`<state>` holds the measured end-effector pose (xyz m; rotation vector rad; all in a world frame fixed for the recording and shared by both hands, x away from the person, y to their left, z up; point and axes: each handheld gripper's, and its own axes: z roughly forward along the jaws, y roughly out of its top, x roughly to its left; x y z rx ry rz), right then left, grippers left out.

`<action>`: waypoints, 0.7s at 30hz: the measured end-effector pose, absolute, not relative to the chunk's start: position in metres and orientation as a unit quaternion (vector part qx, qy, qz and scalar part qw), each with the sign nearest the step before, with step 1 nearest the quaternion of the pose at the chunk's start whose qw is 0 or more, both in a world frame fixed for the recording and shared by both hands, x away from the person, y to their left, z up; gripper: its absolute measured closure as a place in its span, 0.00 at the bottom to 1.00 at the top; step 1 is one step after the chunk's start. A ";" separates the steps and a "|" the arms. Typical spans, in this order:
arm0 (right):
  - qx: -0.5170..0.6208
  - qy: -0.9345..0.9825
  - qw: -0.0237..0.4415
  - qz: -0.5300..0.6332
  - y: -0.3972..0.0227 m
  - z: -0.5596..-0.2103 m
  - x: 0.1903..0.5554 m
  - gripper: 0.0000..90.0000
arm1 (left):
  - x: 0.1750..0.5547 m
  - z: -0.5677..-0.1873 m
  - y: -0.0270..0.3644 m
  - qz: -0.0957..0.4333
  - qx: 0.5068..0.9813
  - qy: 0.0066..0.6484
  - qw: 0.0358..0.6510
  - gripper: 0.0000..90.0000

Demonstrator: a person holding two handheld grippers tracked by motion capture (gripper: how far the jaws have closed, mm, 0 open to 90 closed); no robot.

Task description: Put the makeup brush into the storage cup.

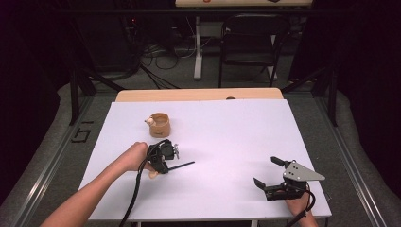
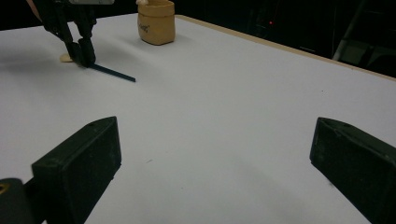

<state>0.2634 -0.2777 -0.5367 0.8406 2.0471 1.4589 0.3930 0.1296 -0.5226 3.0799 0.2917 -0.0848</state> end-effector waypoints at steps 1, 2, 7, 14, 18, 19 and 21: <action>0.308 0.749 0.243 0.534 -0.278 -0.537 0.263 0.02 | 0.393 -0.523 0.130 -0.027 0.995 0.094 0.023 0.88; 0.308 0.746 0.245 0.537 -0.277 -0.537 0.264 0.02 | 0.393 -0.523 0.129 -0.027 0.995 0.093 0.022 0.88; 0.308 0.746 0.245 0.537 -0.277 -0.537 0.264 0.02 | 0.392 -0.524 0.130 -0.013 0.995 0.094 0.026 0.89; 0.307 0.749 0.244 0.534 -0.277 -0.537 0.264 0.02 | 0.392 -0.523 0.129 -0.019 0.996 0.084 0.021 0.92; 0.308 0.750 0.243 0.532 -0.277 -0.536 0.263 0.02 | 0.390 -0.520 0.128 -0.011 0.996 0.083 0.028 0.92; 0.308 0.750 0.243 0.532 -0.277 -0.536 0.263 0.02 | 0.390 -0.520 0.128 -0.011 0.996 0.083 0.028 0.92; 0.308 0.750 0.243 0.532 -0.277 -0.536 0.263 0.02 | 0.389 -0.517 0.128 -0.012 0.996 0.080 0.031 0.92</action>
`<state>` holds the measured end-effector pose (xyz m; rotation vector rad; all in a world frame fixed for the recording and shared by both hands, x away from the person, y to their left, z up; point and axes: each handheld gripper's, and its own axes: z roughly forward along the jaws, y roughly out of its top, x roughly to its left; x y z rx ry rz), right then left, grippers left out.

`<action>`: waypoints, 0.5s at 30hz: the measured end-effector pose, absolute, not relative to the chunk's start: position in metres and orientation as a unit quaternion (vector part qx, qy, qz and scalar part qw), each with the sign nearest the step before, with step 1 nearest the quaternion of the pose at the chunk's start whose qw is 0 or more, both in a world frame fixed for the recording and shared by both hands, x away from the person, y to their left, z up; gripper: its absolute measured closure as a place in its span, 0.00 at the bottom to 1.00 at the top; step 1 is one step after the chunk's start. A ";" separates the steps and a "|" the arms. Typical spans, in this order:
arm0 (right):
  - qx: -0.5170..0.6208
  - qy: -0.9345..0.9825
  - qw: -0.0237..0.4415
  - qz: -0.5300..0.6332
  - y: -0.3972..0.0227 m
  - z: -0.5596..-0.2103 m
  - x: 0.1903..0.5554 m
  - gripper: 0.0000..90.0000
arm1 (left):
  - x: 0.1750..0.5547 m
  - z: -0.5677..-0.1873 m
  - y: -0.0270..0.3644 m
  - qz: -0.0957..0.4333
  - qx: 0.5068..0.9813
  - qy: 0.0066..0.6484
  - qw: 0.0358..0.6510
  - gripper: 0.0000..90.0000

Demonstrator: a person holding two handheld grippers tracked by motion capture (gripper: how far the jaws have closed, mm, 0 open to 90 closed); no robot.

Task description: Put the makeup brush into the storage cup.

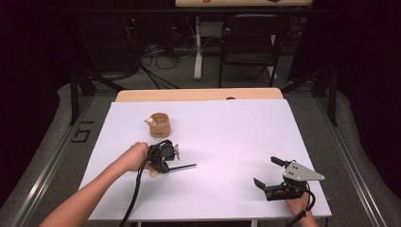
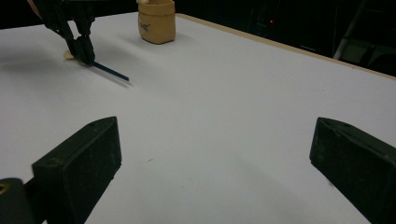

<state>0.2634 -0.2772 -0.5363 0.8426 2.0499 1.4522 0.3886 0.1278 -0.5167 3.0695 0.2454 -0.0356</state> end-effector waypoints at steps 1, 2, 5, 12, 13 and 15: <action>0.308 0.749 0.243 0.533 -0.277 -0.536 0.264 0.02 | 0.388 -0.516 0.128 -0.011 0.997 0.077 0.031 0.92; 0.309 0.749 0.242 0.534 -0.277 -0.537 0.264 0.02 | 0.388 -0.516 0.128 -0.011 0.997 0.077 0.031 0.92; 0.309 0.750 0.242 0.532 -0.277 -0.537 0.264 0.02 | 0.387 -0.513 0.127 -0.008 0.997 0.074 0.034 0.92; 0.307 0.752 0.242 0.531 -0.276 -0.537 0.264 0.02 | 0.385 -0.506 0.124 0.001 0.997 0.071 0.038 0.92; 0.307 0.752 0.242 0.531 -0.276 -0.537 0.265 0.02 | 0.385 -0.504 0.123 -0.002 0.997 0.069 0.037 0.92; 0.308 0.752 0.241 0.531 -0.276 -0.537 0.265 0.02 | 0.384 -0.504 0.123 0.003 0.997 0.067 0.039 0.92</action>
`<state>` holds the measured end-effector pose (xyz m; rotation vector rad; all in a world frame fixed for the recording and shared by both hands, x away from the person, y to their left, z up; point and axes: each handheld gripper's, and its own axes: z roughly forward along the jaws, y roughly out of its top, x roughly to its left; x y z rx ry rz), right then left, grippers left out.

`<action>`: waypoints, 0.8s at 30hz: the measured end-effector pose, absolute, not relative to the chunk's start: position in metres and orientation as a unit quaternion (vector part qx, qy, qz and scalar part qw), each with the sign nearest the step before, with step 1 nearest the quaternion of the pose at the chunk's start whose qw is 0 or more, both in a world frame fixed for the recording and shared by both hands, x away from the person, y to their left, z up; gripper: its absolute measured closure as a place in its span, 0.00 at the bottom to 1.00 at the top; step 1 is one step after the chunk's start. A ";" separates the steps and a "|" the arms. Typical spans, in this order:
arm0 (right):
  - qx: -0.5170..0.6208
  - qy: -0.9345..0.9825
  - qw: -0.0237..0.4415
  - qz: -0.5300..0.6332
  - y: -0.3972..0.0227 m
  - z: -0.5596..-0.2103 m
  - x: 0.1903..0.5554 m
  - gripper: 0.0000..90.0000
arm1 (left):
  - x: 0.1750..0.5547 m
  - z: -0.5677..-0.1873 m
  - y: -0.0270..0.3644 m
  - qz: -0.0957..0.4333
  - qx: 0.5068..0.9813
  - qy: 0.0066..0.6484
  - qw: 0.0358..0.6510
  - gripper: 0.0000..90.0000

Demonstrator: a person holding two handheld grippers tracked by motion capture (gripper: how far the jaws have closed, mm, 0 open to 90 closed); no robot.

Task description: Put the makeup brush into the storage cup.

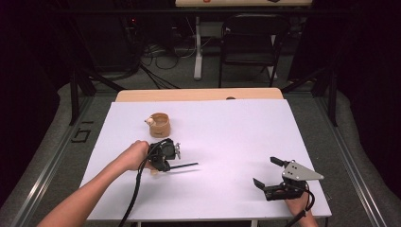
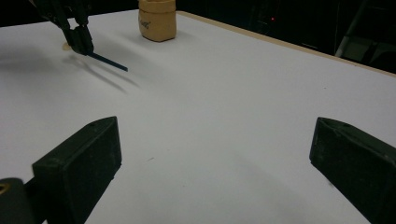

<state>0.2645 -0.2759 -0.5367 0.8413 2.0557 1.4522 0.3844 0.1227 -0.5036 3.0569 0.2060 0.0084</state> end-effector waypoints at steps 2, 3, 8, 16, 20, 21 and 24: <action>0.308 0.752 0.241 0.531 -0.276 -0.537 0.265 0.02 | 0.384 -0.500 0.120 0.000 0.997 0.064 0.037 0.92; 0.308 0.752 0.241 0.530 -0.276 -0.537 0.265 0.02 | 0.384 -0.499 0.120 0.003 0.997 0.064 0.041 0.92; 0.308 0.755 0.240 0.528 -0.274 -0.536 0.265 0.02 | 0.383 -0.495 0.117 0.009 0.997 0.059 0.041 0.92; 0.309 0.756 0.238 0.525 -0.275 -0.536 0.265 0.02 | 0.380 -0.491 0.110 0.019 0.998 0.050 0.044 0.92; 0.310 0.756 0.237 0.526 -0.274 -0.536 0.266 0.02 | 0.380 -0.488 0.107 0.012 0.998 0.042 0.041 0.92; 0.310 0.756 0.237 0.526 -0.274 -0.536 0.266 0.02 | 0.380 -0.489 0.107 0.015 0.998 0.044 0.044 0.92; 0.308 0.758 0.234 0.525 -0.273 -0.536 0.266 0.02 | 0.380 -0.486 0.104 0.016 0.998 0.038 0.041 0.92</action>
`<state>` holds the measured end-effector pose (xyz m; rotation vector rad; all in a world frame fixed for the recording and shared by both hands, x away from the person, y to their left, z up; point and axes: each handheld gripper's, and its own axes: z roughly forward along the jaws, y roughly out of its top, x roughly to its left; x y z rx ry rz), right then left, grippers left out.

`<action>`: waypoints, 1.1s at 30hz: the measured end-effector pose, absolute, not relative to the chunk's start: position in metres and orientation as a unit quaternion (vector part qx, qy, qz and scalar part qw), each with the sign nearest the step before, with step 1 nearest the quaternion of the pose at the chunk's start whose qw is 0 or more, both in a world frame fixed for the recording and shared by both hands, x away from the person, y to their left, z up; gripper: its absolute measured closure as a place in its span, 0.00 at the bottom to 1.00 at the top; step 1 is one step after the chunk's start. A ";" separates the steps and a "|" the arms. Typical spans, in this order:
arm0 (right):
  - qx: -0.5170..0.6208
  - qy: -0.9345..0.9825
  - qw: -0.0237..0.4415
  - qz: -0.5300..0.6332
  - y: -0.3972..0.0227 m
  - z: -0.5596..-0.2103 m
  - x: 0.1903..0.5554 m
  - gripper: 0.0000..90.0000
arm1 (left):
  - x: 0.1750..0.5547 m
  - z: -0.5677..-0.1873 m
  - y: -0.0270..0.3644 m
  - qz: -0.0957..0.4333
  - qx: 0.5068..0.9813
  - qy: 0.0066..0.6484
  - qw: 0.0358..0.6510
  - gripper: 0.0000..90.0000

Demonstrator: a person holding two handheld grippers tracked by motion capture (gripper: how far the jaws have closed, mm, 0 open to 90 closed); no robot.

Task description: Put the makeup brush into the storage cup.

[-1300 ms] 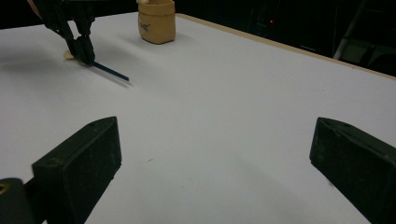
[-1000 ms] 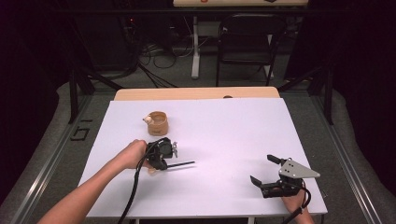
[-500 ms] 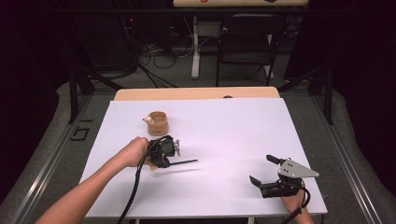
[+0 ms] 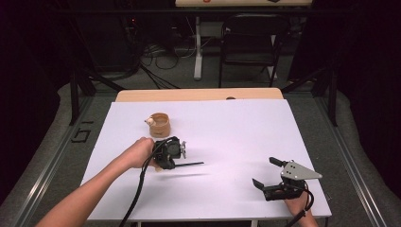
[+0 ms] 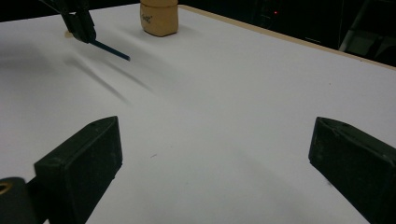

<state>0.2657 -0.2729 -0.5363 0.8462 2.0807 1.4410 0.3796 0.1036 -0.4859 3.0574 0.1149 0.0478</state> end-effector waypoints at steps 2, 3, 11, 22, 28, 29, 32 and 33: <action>0.310 0.761 0.228 0.522 -0.273 -0.536 0.267 0.02 | 0.378 -0.485 0.102 0.025 0.998 0.037 0.047 0.92; 0.310 0.770 0.214 0.515 -0.273 -0.537 0.268 0.03 | 0.378 -0.484 0.100 0.028 0.998 0.034 0.045 0.92; 0.300 0.792 0.194 0.494 -0.266 -0.537 0.272 0.03 | 0.378 -0.482 0.092 0.025 0.998 0.023 0.049 0.92; 0.297 0.819 0.201 0.449 -0.252 -0.516 0.284 0.02 | 0.379 -0.476 0.079 0.033 0.998 0.011 0.047 0.92; 0.290 0.843 0.186 0.414 -0.246 -0.501 0.295 0.02 | 0.380 -0.474 0.076 0.039 0.998 0.007 0.046 0.92; 0.290 0.843 0.186 0.414 -0.246 -0.501 0.295 0.02 | 0.380 -0.474 0.076 0.039 0.998 0.007 0.046 0.92; 0.266 0.856 0.178 0.406 -0.241 -0.491 0.300 0.00 | 0.381 -0.473 0.073 0.040 0.998 0.002 0.043 0.92; 0.266 0.856 0.178 0.406 -0.241 -0.491 0.300 0.00 | 0.381 -0.473 0.073 0.040 0.998 0.002 0.043 0.92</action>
